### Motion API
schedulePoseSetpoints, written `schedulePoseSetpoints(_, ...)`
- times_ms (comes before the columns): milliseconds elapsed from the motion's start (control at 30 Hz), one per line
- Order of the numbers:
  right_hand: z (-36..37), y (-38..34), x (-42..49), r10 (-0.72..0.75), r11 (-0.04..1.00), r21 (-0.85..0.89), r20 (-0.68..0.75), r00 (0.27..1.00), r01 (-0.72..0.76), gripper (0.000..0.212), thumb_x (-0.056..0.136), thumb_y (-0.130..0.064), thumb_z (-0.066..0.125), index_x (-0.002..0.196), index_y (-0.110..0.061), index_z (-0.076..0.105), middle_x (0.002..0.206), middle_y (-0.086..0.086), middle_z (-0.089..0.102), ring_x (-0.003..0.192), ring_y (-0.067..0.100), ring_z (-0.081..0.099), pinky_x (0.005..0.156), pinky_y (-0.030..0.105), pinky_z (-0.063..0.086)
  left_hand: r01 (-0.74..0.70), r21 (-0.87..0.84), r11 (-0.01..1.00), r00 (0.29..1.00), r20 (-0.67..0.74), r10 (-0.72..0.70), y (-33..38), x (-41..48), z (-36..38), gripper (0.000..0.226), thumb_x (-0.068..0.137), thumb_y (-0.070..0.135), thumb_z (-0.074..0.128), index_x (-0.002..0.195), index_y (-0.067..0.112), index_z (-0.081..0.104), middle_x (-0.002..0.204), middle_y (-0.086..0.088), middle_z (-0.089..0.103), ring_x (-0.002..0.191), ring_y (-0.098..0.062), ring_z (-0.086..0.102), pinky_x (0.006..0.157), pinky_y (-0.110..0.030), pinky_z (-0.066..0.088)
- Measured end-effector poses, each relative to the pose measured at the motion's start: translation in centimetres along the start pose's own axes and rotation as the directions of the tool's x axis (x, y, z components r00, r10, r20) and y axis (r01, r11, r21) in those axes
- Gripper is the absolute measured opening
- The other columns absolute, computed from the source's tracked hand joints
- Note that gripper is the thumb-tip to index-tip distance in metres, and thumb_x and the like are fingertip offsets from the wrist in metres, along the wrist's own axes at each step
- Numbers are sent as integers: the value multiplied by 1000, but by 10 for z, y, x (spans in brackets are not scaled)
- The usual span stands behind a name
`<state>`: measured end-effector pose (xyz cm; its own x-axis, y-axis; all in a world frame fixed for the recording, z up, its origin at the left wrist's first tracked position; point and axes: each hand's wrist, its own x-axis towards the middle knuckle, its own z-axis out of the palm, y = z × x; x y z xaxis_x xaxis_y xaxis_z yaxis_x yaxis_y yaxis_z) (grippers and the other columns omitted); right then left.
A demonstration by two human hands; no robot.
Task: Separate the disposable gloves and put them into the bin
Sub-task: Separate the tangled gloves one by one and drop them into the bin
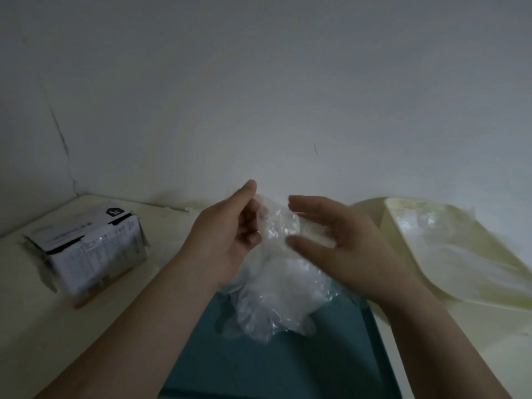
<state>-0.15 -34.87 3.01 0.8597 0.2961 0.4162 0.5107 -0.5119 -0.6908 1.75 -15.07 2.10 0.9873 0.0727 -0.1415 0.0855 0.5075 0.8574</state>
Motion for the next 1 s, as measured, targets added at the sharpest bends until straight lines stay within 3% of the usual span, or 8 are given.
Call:
schedulePoseSetpoints(133,-2,7,1,190,921,369,-146,971,-125,20,99,-15,68,117,-19,77,109,-7,78,102,10,74,91,37,63,118,-312,943,992,84,-96,0,3,0,17,96,19,73,88,4,72,84,-9,73,67,-14,70,58,-25,60)
schedulePoseSetpoints(300,-3,17,4,176,802,558,121,977,-213,69,78,3,67,137,-32,59,131,-13,69,125,8,64,98,41,59,136,-482,865,988,130,-83,-1,6,1,17,99,2,64,112,-8,69,105,-20,77,90,-23,79,74,-29,65)
schedulePoseSetpoints(400,4,18,5,184,812,544,106,977,-212,54,87,-1,76,129,-32,64,127,-9,72,123,14,66,99,39,58,145,-464,874,985,152,-83,-8,5,3,25,96,-2,64,120,-11,67,110,-23,76,97,-26,78,80,-31,65)
schedulePoseSetpoints(533,6,16,6,307,743,627,-8,952,-234,24,98,-18,69,118,-5,72,112,14,77,108,34,73,95,52,60,131,-266,955,978,190,-81,-18,-3,9,20,98,-5,61,117,-10,67,110,-24,76,97,-28,78,78,-31,65)
schedulePoseSetpoints(600,2,17,5,371,795,558,-139,918,-237,19,100,-21,66,109,-6,75,103,9,79,99,25,76,92,47,62,-63,188,980,983,181,28,-24,-5,7,19,101,2,62,118,1,70,114,-16,77,94,-24,79,73,-31,64)
schedulePoseSetpoints(667,-2,21,4,384,851,474,-266,884,-227,18,100,-29,66,101,-15,77,93,1,79,86,16,76,88,42,63,-357,755,551,934,295,200,-34,-1,-4,32,98,27,73,129,25,66,127,13,68,96,-7,73,76,-28,61)
schedulePoseSetpoints(767,-11,23,6,344,894,405,-348,872,-191,18,98,-34,69,93,-20,79,77,2,74,66,11,66,70,32,59,-513,858,-10,857,513,48,-47,5,-14,56,85,58,77,135,40,60,127,28,51,104,2,57,90,-25,53)
schedulePoseSetpoints(1000,-27,28,2,147,976,147,79,986,-158,25,97,-39,68,95,-16,80,64,6,70,56,15,62,64,30,51,-334,938,-89,942,328,-70,-61,15,-18,21,91,28,77,107,20,66,96,8,62,88,-12,63,74,-23,52)
